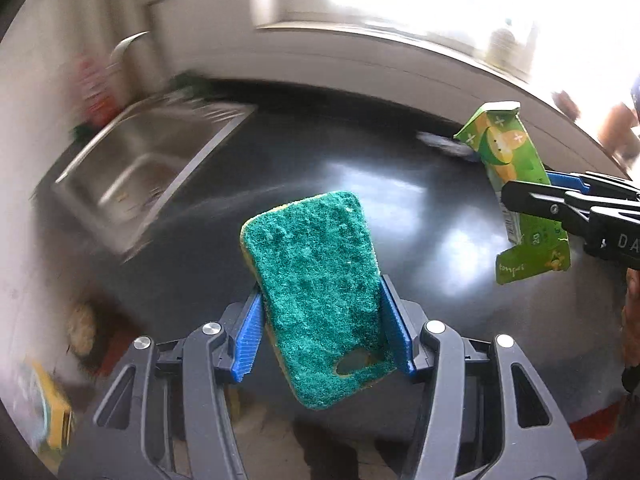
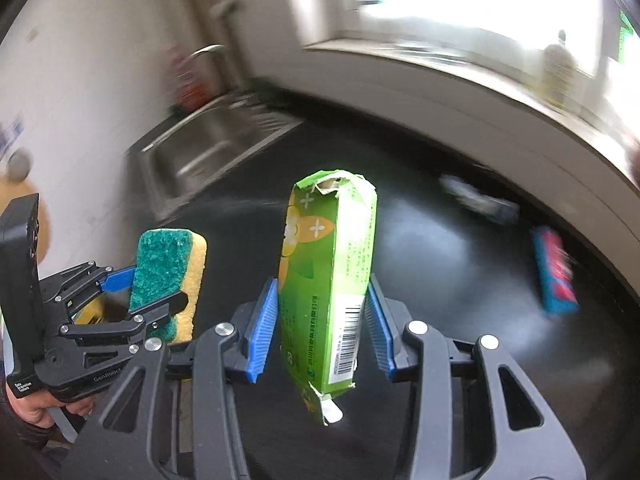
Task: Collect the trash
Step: 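Carry sponge and snack box over the bin and open both tools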
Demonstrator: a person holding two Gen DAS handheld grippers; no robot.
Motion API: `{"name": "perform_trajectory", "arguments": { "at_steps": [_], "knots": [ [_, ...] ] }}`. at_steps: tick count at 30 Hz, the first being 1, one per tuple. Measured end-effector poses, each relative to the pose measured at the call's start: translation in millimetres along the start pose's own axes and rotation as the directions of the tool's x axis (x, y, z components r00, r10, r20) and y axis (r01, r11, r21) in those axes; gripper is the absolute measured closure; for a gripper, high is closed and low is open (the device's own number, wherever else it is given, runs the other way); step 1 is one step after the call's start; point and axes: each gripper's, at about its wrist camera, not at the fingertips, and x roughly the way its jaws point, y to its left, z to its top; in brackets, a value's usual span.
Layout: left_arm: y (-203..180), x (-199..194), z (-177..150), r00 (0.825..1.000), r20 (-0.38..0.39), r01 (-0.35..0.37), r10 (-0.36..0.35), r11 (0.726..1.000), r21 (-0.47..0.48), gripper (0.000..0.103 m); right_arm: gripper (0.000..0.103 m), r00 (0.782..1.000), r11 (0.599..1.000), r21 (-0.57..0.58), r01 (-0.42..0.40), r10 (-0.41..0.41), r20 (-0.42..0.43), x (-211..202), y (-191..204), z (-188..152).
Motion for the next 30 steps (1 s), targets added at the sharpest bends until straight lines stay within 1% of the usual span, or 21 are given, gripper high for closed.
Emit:
{"name": "perform_trajectory", "arguments": {
  "at_steps": [3,5,6,7,8,9,12,15,17,19,21,25,27,28,29,30],
  "knots": [
    [53.9,-15.2,-28.6,0.997,-0.018,-0.074,0.073,0.993,-0.090,0.050,0.060,0.993,0.991,-0.082,-0.108,0.104,-0.056,34.3,64.1,9.7],
    [91.6,-23.2,-54.1,0.993,-0.049,-0.116,0.109,0.980,-0.165,0.050,0.060,0.978,0.974,-0.124,-0.189,0.176,-0.112,59.3,108.4,10.9],
    [105.7,-25.4,-66.3,0.990,-0.063,-0.132,0.122,0.972,-0.196,0.050,0.060,0.972,0.966,-0.140,-0.215,0.197,-0.132,67.9,125.3,10.6],
    [120.2,-27.8,-78.4,0.988,-0.080,-0.150,0.135,0.962,-0.227,0.050,0.060,0.963,0.956,-0.161,-0.245,0.220,-0.159,78.1,145.4,8.6],
    [138.1,-29.4,-95.1,0.983,-0.107,-0.172,0.149,0.950,-0.261,0.050,0.060,0.947,0.940,-0.184,-0.288,0.251,-0.200,92.3,171.3,5.3],
    [151.1,-30.2,-107.9,0.979,-0.127,-0.189,0.159,0.940,-0.284,0.050,0.060,0.936,0.930,-0.193,-0.313,0.268,-0.228,101.2,186.8,2.4],
    [188.4,-27.2,-146.4,0.969,-0.187,-0.219,0.160,0.909,-0.354,0.050,0.060,0.894,0.898,-0.217,-0.382,0.300,-0.331,134.5,236.6,-9.1],
    [218.6,-18.5,-176.4,0.965,-0.225,-0.221,0.138,0.886,-0.407,0.050,0.060,0.869,0.881,-0.242,-0.407,0.292,-0.400,163.1,274.0,-20.1],
    [235.0,-7.5,-188.3,0.969,-0.222,-0.195,0.105,0.877,-0.440,0.050,0.060,0.859,0.877,-0.254,-0.408,0.275,-0.431,179.0,292.4,-25.9],
    [249.1,4.1,-195.3,0.974,-0.208,-0.175,0.086,0.871,-0.459,0.049,0.060,0.856,0.877,-0.268,-0.399,0.251,-0.451,195.3,307.8,-30.4],
    [260.2,16.2,-199.6,0.974,-0.213,-0.170,0.076,0.868,-0.467,0.049,0.060,0.855,0.878,-0.283,-0.387,0.226,-0.467,209.7,319.2,-35.9],
    [276.5,37.2,-203.2,0.975,-0.213,-0.151,0.056,0.874,-0.462,0.049,0.059,0.854,0.879,-0.309,-0.364,0.182,-0.487,235.7,335.3,-39.2],
    [281.2,44.3,-202.7,0.976,-0.211,-0.141,0.047,0.878,-0.457,0.046,0.058,0.853,0.878,-0.322,-0.356,0.164,-0.496,247.5,342.9,-38.2],
    [282.8,47.3,-202.5,0.976,-0.212,-0.141,0.047,0.879,-0.456,0.040,0.056,0.852,0.877,-0.330,-0.349,0.151,-0.501,252.1,345.6,-38.0],
    [285.6,51.0,-203.9,0.975,-0.217,-0.145,0.049,0.878,-0.455,0.032,0.054,0.848,0.875,-0.339,-0.345,0.136,-0.513,256.7,347.6,-39.5],
    [286.0,52.2,-203.7,0.975,-0.219,-0.148,0.050,0.877,-0.458,0.028,0.049,0.844,0.874,-0.341,-0.346,0.131,-0.520,258.7,347.0,-39.5]
  ]
}}
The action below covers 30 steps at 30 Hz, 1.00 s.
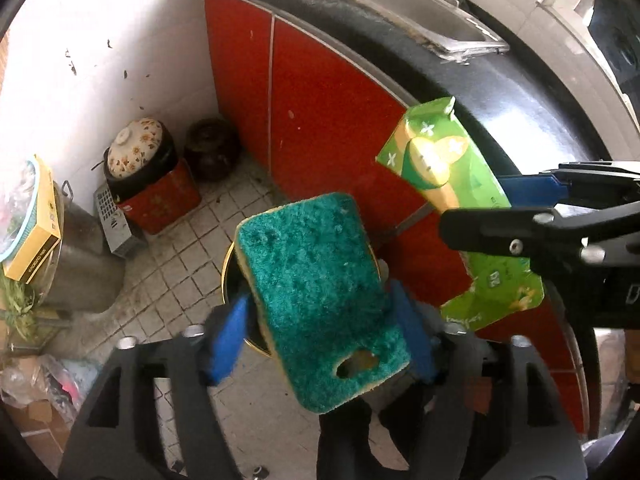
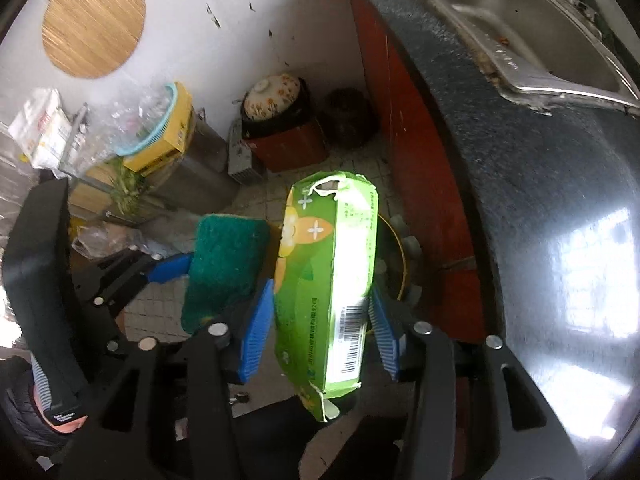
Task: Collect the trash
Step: 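Carry sponge and snack box over the bin and open both tools, then swing both tools back over the countertop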
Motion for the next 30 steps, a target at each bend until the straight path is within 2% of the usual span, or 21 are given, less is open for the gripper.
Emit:
{"name": "perform_trajectory", "arguments": {
  "at_steps": [1,9,14,18,21,25,28,30],
  "knots": [
    [1.3,2.5,0.9,1.000,-0.001,-0.005,0.005,1.000,-0.004,0.021,0.048,1.000,1.000,-0.002,-0.001,0.001,-0.002,1.3,0.0,1.5],
    [8.1,5.0,-1.4,0.999,-0.013,-0.035,0.035,0.999,-0.009,0.021,0.041,1.000,1.000,0.022,0.010,-0.011,0.026,-15.6,-16.1,-3.3],
    [-8.8,-11.3,3.5,0.999,0.009,-0.043,0.043,0.999,-0.014,0.016,0.035,0.994,0.995,0.097,0.018,-0.029,0.109,-66.4,-47.5,-28.1],
    [-53.0,-30.2,17.8,0.998,0.047,-0.039,0.036,0.998,0.049,0.013,0.031,0.976,0.979,0.197,0.049,-0.088,0.198,-123.2,-88.9,-64.8],
    [-98.9,-42.2,29.6,0.998,0.068,-0.013,0.004,0.992,0.128,0.011,0.027,0.947,0.949,0.300,0.099,-0.182,0.266,-175.3,-130.9,-109.4],
    [-187.1,-57.6,42.6,0.992,0.084,0.070,-0.098,0.956,0.286,0.010,0.025,0.891,0.874,0.456,0.167,-0.331,0.309,-239.0,-184.2,-179.6],
    [-264.9,-66.5,43.2,0.982,0.079,0.124,-0.173,0.896,0.425,0.010,0.025,0.846,0.790,0.584,0.187,-0.431,0.313,-282.3,-223.6,-239.2],
    [-320.7,-73.0,39.3,0.968,0.063,0.176,-0.241,0.840,0.513,0.010,0.025,0.819,0.726,0.660,0.194,-0.490,0.299,-307.0,-247.5,-281.8]
  ]
}}
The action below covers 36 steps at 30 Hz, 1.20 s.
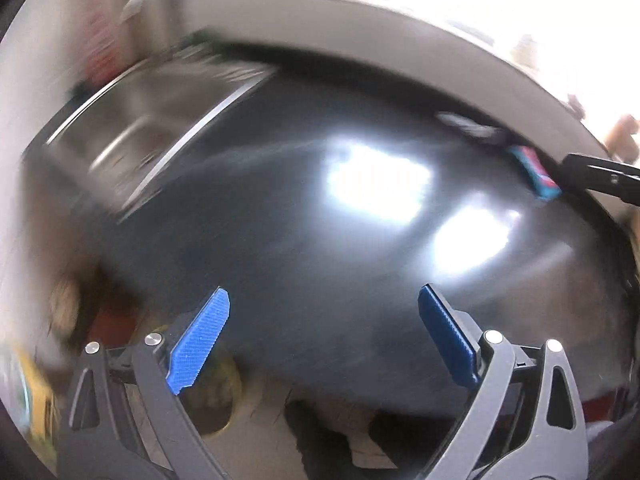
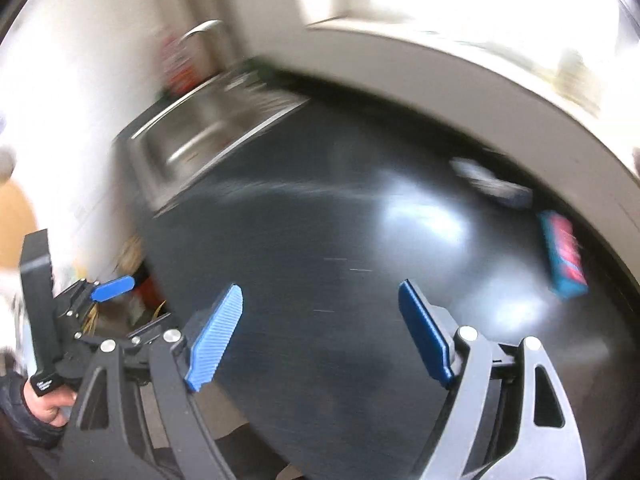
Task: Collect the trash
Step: 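Swing both tools back over the countertop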
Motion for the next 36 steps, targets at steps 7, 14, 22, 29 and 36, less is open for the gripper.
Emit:
{"name": "perform_trajectory", "arguments": {
  "at_steps": [7,14,22,29,36],
  "knots": [
    [-133.3,25.9,41.9,0.991,-0.012,0.132,-0.133,0.958,0.254,0.010,0.025,0.989,0.971,0.200,0.130,-0.140,0.040,-47.8,-127.7,-37.1],
    [-187.7,57.7,60.3,0.985,-0.064,0.174,-0.162,0.926,0.334,0.010,0.025,0.985,0.944,0.291,0.155,-0.170,0.026,-52.0,-184.4,-55.7],
    [-203.7,109.4,112.0,0.986,-0.066,0.166,-0.152,0.893,0.419,0.010,0.025,0.988,0.937,0.317,0.148,-0.152,-0.010,-21.8,-214.0,-36.1],
    [-224.5,181.1,181.9,0.980,-0.066,0.192,-0.185,0.832,0.521,0.010,0.025,0.989,0.936,0.318,0.147,-0.134,-0.063,20.0,-239.8,-13.7],
    [-250.2,263.7,221.6,0.981,-0.080,0.187,-0.176,0.751,0.633,0.011,0.025,0.985,0.938,0.312,0.153,-0.118,-0.130,79.6,-269.7,2.6]
  ]
}}
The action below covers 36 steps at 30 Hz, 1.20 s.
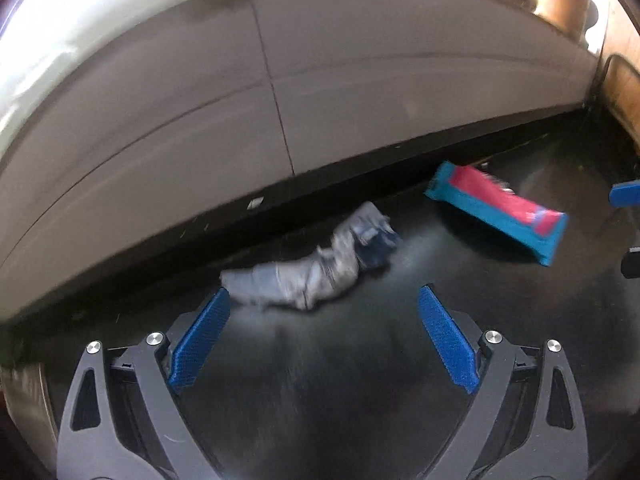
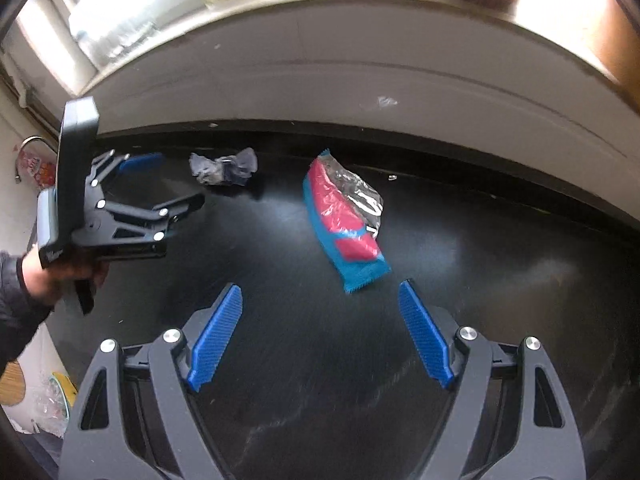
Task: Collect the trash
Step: 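Swing both tools back over the countertop, then grasp the crumpled foil wrapper with the left tool while the right tool grasps the pink wrapper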
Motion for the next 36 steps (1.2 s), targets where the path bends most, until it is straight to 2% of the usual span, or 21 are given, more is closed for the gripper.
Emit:
{"name": "perform_trajectory", "arguments": {
  "at_steps": [5,9,10,11,12,13,14,16,18,20,26,31,36],
  "knots": [
    [0.6,36.6,2.4,0.999,-0.024,0.026,-0.025,0.998,0.061,0.011,0.025,0.999,0.999,-0.041,0.028,-0.030,-0.044,48.3,-7.1,19.8],
    [-2.5,40.7,1.3,1.000,0.022,0.018,-0.021,0.995,0.103,0.011,0.025,0.996,0.995,-0.080,0.052,-0.057,-0.064,72.1,-9.2,28.8],
    [-3.1,40.5,1.5,0.999,0.026,0.017,-0.020,0.994,0.107,0.014,0.028,0.996,0.995,-0.086,0.056,-0.062,-0.067,75.8,-9.6,29.9],
    [-4.1,39.1,1.3,0.999,0.034,0.018,-0.022,0.994,0.108,0.022,0.030,0.996,0.994,-0.091,0.060,-0.066,-0.068,78.2,-9.8,30.1],
    [-5.2,37.9,1.4,0.999,0.038,0.016,-0.020,0.994,0.110,0.027,0.039,0.995,0.994,-0.095,0.059,-0.066,-0.073,80.0,-9.9,30.7],
    [-8.6,37.1,2.7,0.999,0.041,0.011,-0.015,0.993,0.115,0.039,0.047,0.995,0.993,-0.103,0.061,-0.069,-0.078,81.3,-9.3,30.9],
    [-11.7,35.9,3.6,0.999,0.036,0.005,-0.010,0.992,0.123,0.045,0.052,0.994,0.990,-0.120,0.072,-0.081,-0.071,79.8,-7.4,30.0],
    [-16.2,33.0,3.5,1.000,0.027,0.005,-0.009,0.993,0.118,0.051,0.077,0.995,0.989,-0.129,0.070,-0.079,-0.068,75.2,-3.8,28.2],
    [-22.2,26.0,1.3,1.000,0.019,-0.003,0.001,0.995,0.101,0.063,0.084,0.995,0.991,-0.117,0.067,-0.074,-0.061,65.7,-2.4,23.9],
    [-28.2,15.4,-1.3,1.000,0.006,-0.006,0.005,0.998,0.068,0.086,0.090,0.996,0.992,-0.107,0.063,-0.069,-0.051,53.6,-0.6,17.9],
    [-48.1,-41.7,-26.9,1.000,-0.017,0.018,-0.020,0.996,-0.087,0.086,0.091,0.999,0.995,-0.094,0.044,-0.044,-0.003,-3.0,10.3,-16.9],
    [-64.1,-98.3,-69.9,0.996,-0.057,0.045,-0.063,0.963,-0.267,0.086,0.091,0.999,0.991,-0.129,0.021,-0.017,0.028,-52.3,30.1,-62.8],
    [-92.9,-141.9,-114.3,0.997,-0.069,0.016,-0.038,0.955,-0.296,0.086,0.091,0.999,0.986,-0.166,0.003,0.004,0.043,-83.5,50.4,-101.4]
  ]
}}
